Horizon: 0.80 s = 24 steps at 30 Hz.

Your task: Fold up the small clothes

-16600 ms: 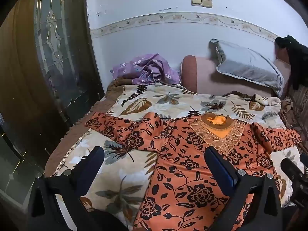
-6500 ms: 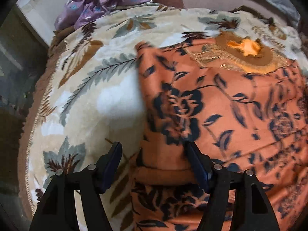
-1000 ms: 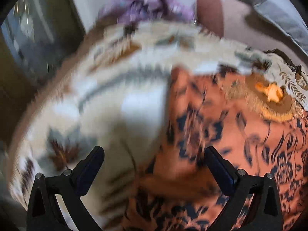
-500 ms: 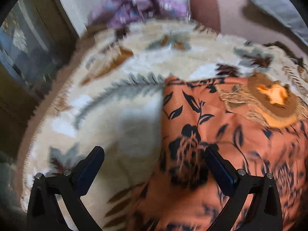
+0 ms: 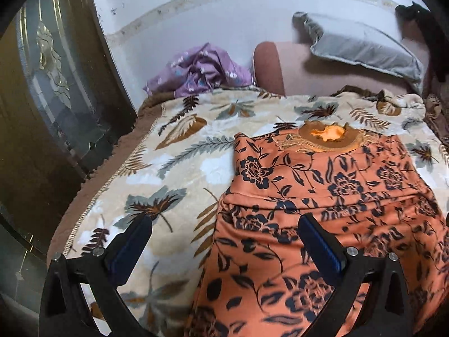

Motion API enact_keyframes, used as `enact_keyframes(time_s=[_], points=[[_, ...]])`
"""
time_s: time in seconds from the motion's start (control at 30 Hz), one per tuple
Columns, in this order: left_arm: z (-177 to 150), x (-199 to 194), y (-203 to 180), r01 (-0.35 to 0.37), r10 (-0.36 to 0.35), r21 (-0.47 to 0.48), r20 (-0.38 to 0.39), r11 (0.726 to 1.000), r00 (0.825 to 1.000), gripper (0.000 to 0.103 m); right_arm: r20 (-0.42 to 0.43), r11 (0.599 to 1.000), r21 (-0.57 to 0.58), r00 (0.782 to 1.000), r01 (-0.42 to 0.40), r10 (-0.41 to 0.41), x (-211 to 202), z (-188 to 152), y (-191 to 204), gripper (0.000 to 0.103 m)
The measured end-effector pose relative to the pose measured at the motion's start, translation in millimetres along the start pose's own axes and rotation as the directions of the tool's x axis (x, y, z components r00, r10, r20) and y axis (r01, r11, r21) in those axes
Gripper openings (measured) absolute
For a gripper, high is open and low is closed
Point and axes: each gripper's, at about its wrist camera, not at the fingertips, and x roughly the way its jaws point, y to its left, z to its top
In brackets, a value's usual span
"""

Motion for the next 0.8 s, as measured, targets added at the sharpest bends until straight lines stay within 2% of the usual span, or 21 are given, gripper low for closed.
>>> enact_keyframes(time_s=[0.2,0.53,0.67,0.8], points=[[-7.9,-38.5,8.5,0.034,-0.033,-0.020,0.046,0.999,0.998,0.103,0.045,1.000,-0.024,0.999,-0.016,0.017,-28.0,-11.2,22.2,0.078],[-18.3,-60.4,10.6,0.064,-0.062,-0.045,0.047,0.997,0.997,0.103,0.075,0.999,-0.033,0.997,-0.032,0.034,-55.2,-27.7,31.8,0.078],[-28.5,-60.4,7.1,0.069,-0.068,-0.044,0.022,0.997,0.997,0.103,0.069,0.999,-0.038,0.997,-0.023,0.026,-59.7,-34.6,30.5,0.078],[-52.4,-52.4,4.3,0.100,-0.102,-0.045,-0.050,0.994,0.994,0.103,0.037,1.000,-0.008,0.999,-0.017,0.017,-60.0,-46.6,18.2,0.078]])
